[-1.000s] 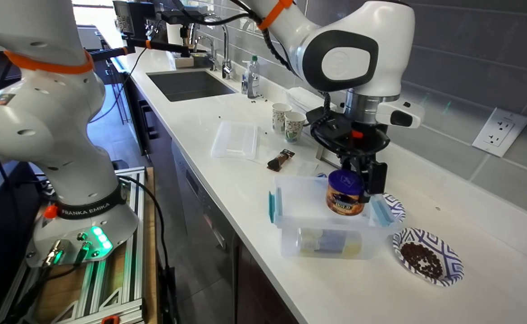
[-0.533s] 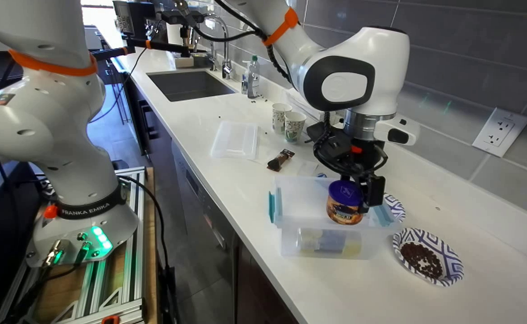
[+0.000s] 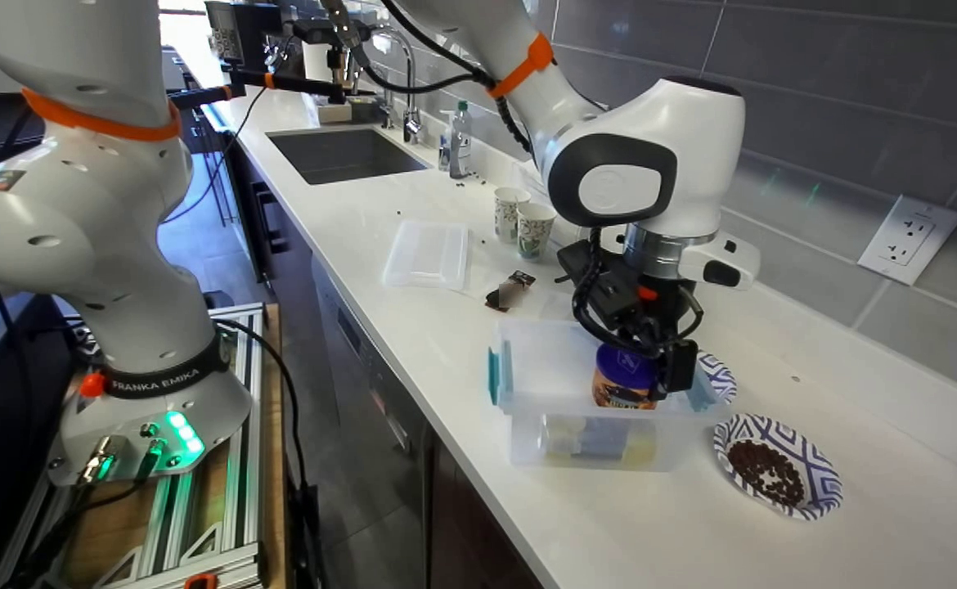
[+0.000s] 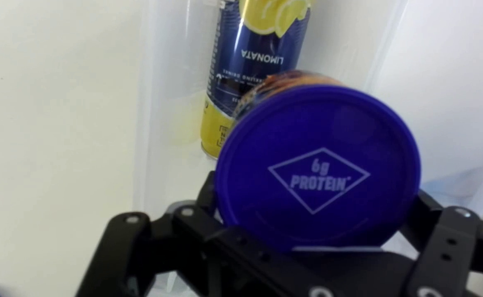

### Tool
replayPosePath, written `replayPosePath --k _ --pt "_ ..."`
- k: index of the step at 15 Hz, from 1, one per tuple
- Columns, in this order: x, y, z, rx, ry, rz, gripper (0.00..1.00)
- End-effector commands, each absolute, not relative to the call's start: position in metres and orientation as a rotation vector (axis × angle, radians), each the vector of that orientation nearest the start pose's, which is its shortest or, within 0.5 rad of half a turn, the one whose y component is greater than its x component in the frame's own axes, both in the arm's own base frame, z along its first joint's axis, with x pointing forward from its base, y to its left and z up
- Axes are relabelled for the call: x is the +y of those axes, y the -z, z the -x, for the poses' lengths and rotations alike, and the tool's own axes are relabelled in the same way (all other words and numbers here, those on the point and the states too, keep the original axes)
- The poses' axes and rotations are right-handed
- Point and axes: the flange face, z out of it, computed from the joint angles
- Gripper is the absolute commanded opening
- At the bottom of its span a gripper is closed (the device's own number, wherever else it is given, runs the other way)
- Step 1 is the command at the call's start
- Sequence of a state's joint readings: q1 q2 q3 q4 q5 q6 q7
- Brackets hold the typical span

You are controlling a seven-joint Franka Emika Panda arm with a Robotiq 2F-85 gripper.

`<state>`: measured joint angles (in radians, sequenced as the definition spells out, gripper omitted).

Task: Move the tin out of the bowl and place it in the tote

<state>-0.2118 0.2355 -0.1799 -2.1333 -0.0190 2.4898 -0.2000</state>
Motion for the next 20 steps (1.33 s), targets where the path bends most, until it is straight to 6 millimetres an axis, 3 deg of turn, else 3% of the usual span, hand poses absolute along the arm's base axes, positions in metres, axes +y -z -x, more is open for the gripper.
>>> replayPosePath --k 1,9,10,14,17,20 --pt "-0.2257 -0.3037 -0.5404 0.244 0.214 3.187 0.69" --pt "-0.2261 -0.2981 -0.5428 0.191 0.223 3.165 0.7" --pt "-0.2259 -0.2979 -0.5431 0.185 0.223 3.165 0.79" --pt "-0.2241 -0.2986 -0.5434 0.173 0.222 3.164 0.85" --pt "-0.2233 -0.2994 -0.5437 0.161 0.223 3.165 0.99" --pt "-0.2234 -0.2995 -0.5438 0.157 0.221 3.164 1.0"
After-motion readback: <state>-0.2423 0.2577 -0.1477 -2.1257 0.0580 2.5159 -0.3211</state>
